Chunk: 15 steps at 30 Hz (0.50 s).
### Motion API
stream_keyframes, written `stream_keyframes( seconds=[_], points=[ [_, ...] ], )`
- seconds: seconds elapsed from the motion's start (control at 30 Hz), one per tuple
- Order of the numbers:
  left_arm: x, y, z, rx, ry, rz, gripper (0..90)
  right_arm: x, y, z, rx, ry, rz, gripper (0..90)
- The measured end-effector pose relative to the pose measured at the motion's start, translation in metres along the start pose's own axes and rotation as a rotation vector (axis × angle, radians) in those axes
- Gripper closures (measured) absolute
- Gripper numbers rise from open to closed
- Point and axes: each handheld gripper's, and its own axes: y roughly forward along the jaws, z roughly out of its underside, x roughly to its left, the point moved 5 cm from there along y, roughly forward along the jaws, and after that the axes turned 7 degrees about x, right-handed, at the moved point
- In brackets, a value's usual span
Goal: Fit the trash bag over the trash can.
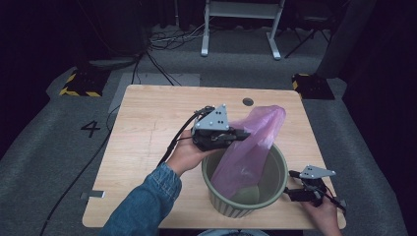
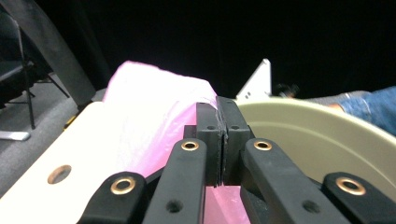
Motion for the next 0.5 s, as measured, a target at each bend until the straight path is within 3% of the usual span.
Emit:
stream_keyframes(
  seconds=[0.07, 0.2, 0.37, 0.5],
  points=[
    [-0.006, -0.002, 0.006, 0.006, 0.001, 0.008, 88.7, -0.001, -0.001, 0.000, 0.000, -0.006, -0.008, 27.1],
    [-0.019, -0.004, 0.018, 0.044, 0.015, 0.011, 88.0, 0.001, -0.005, 0.003, -0.019, -0.030, -0.024, 42.8],
    [-0.036, -0.008, 0.034, 0.078, 0.012, 0.027, 87.9, 0.002, -0.010, 0.000, -0.015, -0.031, -0.038, 48.6],
    [-0.046, -0.010, 0.041, 0.112, -0.002, 0.040, 87.9, 0.003, -0.029, -0.013, -0.087, -0.009, -0.065, 49.4]
  ],
)
